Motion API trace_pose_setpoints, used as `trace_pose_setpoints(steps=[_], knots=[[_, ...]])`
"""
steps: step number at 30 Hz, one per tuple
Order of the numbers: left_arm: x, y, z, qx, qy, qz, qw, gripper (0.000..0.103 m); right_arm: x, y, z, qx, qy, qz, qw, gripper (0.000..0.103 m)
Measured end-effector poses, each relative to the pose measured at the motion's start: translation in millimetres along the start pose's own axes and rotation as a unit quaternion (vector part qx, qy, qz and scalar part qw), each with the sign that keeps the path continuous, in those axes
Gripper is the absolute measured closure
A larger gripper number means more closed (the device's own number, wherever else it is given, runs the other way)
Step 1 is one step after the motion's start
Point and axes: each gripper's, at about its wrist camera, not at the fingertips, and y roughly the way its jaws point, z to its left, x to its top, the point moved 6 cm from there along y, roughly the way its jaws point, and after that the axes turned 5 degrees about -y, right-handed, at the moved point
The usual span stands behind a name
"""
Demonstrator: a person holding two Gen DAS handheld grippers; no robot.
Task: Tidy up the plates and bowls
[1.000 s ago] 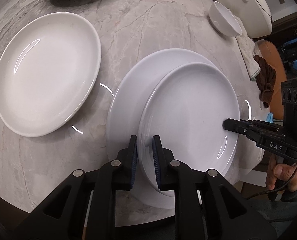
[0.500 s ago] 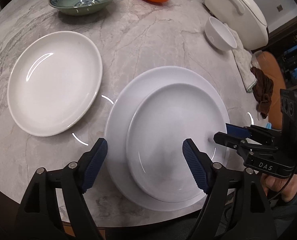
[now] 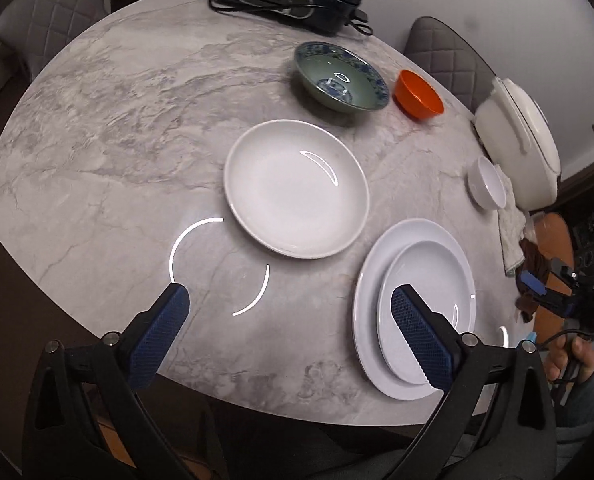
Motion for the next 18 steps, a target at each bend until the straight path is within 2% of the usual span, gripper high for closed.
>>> trace_pose_setpoints(steps=[3,6,8,10,13,15,17,18], knots=[[25,9,25,-0.034,-0.043,0.025,0.9982,0.001,30,0,27,0.052,0.008,-0.015,0.999,0.018],[55,26,28,-0.051,-0.033,0.041,0.9973,0.001,55,29,60,0.089,0.016,-0.001,0.996,0.018],[71,40,27,-0.054,-0.013,0.060,0.9966,0.001,64,60,78,0.086,0.007,0.023,0.996,0.018],[82,55,27,-0.054,0.010,0.079,0.9954,0.001,69,96,90,0.065,0.001,0.047,0.997,0.021],[93,75,32,-0.049,0.024,0.093,0.9942,0.002,64,153,96,0.046,-0.006,0.101,0.994,0.032],[100,86,38,-0.032,0.036,0.098,0.9940,0.003,58,185,91,0.021,-0.008,0.134,0.991,0.042],[102,94,42,-0.026,0.047,0.100,0.9935,0.003,53,206,83,0.009,0.000,0.154,0.988,0.061],[104,98,43,-0.032,0.051,0.105,0.9927,0.004,50,214,79,0.008,0.007,0.164,0.986,0.063]])
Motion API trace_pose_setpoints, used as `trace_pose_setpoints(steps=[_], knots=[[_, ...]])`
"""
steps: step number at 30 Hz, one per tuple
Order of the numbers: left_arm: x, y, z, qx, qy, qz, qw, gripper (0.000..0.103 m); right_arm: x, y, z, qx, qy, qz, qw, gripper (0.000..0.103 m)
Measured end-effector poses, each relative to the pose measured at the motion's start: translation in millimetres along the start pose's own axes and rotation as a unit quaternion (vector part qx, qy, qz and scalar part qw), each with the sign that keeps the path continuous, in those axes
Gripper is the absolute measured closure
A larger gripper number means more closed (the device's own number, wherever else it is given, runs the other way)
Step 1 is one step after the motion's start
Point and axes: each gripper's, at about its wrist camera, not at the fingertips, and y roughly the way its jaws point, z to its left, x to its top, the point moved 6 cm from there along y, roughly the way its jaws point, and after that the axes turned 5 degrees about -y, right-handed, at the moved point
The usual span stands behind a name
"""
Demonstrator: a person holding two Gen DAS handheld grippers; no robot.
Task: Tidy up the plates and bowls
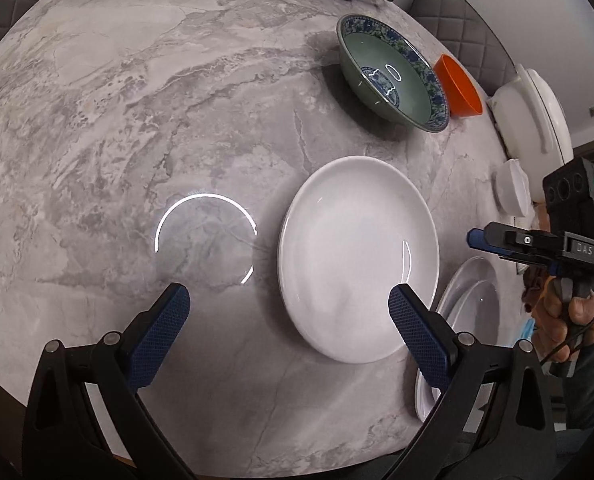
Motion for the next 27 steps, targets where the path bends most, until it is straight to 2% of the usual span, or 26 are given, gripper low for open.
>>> trace_pose_setpoints(steps=[4,6,8,12,15,17,20,22,23,25,26,27], knots=[[8,16,1,-0.024,0.007,0.019,0.9995,0.019,3,22,-3,-0.015,0.001,0.023,1.000,0.066],[5,25,-2,-0.028,0.016,0.031,0.9990,0.044,3,29,-4,-0.013,0.004,0.029,0.999,0.066],[3,34,-3,-0.025,0.016,0.041,0.9987,0.056,4,36,-5,-0.013,0.009,0.032,0.999,0.067],[7,43,-3,-0.027,0.014,0.042,0.9986,0.056,5,43,-10,-0.018,0.017,0.037,0.999,0.069],[10,45,-3,-0.024,0.014,0.044,0.9987,0.056,7,45,-12,-0.019,0.014,0.038,0.999,0.075],[13,44,-3,-0.011,0.016,0.044,0.9988,0.056,8,47,-11,-0.022,0.011,0.040,0.999,0.076],[11,44,-6,-0.017,0.029,0.044,0.9985,0.056,8,49,-12,-0.023,0.007,0.043,0.999,0.076],[10,46,-9,-0.016,0.032,0.046,0.9983,0.067,7,51,-14,-0.032,0.004,0.044,0.999,0.076],[10,48,-9,-0.018,0.027,0.050,0.9982,0.078,6,53,-15,-0.038,0.002,0.046,0.998,0.076],[11,50,-8,-0.020,0.023,0.053,0.9982,0.084,5,56,-16,-0.046,0.003,0.050,0.998,0.076],[10,51,-7,-0.018,0.024,0.056,0.9980,0.092,5,57,-17,-0.050,0.002,0.050,0.997,0.081],[9,52,-5,-0.019,0.021,0.056,0.9980,0.094,6,58,-18,-0.052,0.001,0.051,0.997,0.082]])
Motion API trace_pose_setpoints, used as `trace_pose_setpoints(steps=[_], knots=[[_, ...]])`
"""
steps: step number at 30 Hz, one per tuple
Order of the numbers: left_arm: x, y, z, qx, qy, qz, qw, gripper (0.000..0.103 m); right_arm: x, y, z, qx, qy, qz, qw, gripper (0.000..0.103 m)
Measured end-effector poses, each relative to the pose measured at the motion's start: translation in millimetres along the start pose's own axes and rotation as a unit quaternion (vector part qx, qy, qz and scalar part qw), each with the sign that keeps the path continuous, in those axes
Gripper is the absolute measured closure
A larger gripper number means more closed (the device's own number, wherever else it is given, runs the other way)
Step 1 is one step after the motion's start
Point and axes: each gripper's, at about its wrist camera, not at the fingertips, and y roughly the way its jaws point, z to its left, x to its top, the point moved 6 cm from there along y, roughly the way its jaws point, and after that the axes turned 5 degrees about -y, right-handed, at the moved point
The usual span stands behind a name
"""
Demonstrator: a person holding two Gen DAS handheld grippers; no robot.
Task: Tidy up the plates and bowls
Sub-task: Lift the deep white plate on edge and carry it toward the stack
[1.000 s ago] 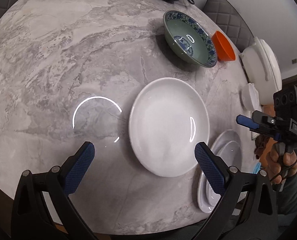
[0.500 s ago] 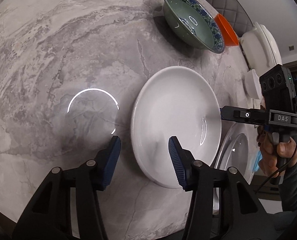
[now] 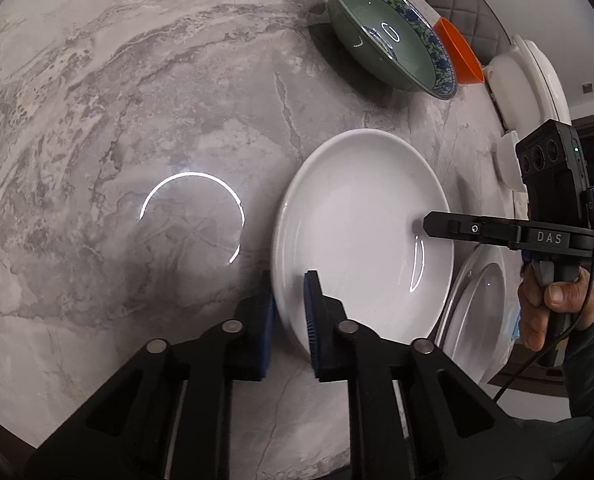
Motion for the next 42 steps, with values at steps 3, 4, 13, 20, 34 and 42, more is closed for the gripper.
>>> trace_pose_setpoints(steps=[3,4,13,20,34,42], knots=[[1,1,1,-0.006,-0.001,0.002,1.0000,0.095,2,0,1,-0.003,0.004,0.001,1.000,0.085],[0,0,2,-0.002,-0.001,0.000,1.0000,0.095,2,1,1,-0.005,0.003,0.008,1.000,0.086],[4,-1,3,0.007,-0.002,0.000,1.0000,0.095,1,5,1,-0.024,-0.001,0.023,0.999,0.094],[5,-4,0,0.006,0.000,-0.001,1.0000,0.095,0,-1,-1,-0.031,0.003,0.013,0.999,0.094],[21,-81,-54,-0.013,0.044,-0.021,0.9987,0.095,-2,-73,34,-0.023,-0.015,-0.034,0.999,0.094],[19,-124,-109,-0.020,0.090,-0.029,0.9953,0.095,-17,-139,57,-0.023,-0.024,-0.076,0.997,0.093]])
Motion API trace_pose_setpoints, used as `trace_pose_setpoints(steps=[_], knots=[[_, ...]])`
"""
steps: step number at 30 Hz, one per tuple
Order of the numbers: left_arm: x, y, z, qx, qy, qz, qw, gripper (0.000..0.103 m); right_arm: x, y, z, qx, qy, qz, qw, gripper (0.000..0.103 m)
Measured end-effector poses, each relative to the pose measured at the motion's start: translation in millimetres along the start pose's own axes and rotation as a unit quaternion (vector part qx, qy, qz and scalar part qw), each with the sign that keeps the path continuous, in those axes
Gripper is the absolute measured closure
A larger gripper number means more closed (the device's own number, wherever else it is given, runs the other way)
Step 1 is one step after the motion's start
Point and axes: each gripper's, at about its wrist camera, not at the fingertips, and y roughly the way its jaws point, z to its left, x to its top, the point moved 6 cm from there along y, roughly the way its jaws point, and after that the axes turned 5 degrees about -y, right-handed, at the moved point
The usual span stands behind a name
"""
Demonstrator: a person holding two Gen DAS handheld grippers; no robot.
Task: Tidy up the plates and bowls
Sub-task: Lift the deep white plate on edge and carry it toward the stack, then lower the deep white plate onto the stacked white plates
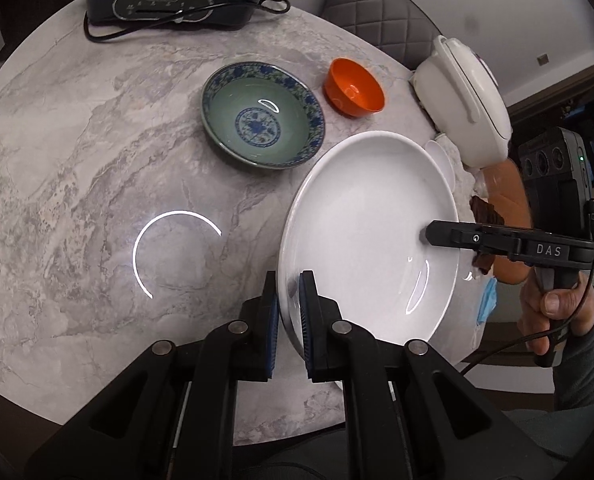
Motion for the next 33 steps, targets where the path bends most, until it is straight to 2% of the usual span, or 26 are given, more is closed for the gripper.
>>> trace_pose_setpoints(steps=[7,20,33], knots=[[-16,-4,-47,-0.013,0.027,0.013,0.9995,0.095,-23,-37,-5,-0.002,0.022,-0.031,0.999,0.093],[-50,31,-119,-0.023,0.071,0.045,0.9962,0.095,-88,-75,-52,-0.003,0.084,-0.060,0.995,0.093],[-99,82,-152,-0.013,0.097,0.088,0.9913,0.095,-150,-87,-98,0.000,0.136,-0.064,0.989,0.092]])
